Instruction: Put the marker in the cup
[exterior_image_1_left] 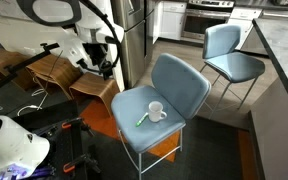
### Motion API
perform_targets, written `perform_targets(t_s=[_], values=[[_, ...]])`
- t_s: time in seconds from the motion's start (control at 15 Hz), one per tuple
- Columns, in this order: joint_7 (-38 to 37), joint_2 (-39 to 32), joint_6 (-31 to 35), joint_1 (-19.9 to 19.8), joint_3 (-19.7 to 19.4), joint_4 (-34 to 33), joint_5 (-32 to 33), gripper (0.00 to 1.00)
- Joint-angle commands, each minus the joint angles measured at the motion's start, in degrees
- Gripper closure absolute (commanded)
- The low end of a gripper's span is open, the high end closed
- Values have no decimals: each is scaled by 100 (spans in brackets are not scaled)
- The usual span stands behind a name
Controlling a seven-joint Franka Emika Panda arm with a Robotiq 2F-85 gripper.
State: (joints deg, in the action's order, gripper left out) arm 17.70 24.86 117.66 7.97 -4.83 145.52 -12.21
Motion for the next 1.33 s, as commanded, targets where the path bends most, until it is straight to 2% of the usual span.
perform_targets(t_s=[0.0,0.4,0.53,0.8,1.27], values=[[493,-695,523,-41,149,-69,194,0],[364,-2190,2806,-109,465,155,583,0],[283,-2741,3285,-149,543,111,729,0],[-10,-3861,3924,-227,617,-232,1294,0],[-187,-5658,4396,-404,729,-1308,1457,0]])
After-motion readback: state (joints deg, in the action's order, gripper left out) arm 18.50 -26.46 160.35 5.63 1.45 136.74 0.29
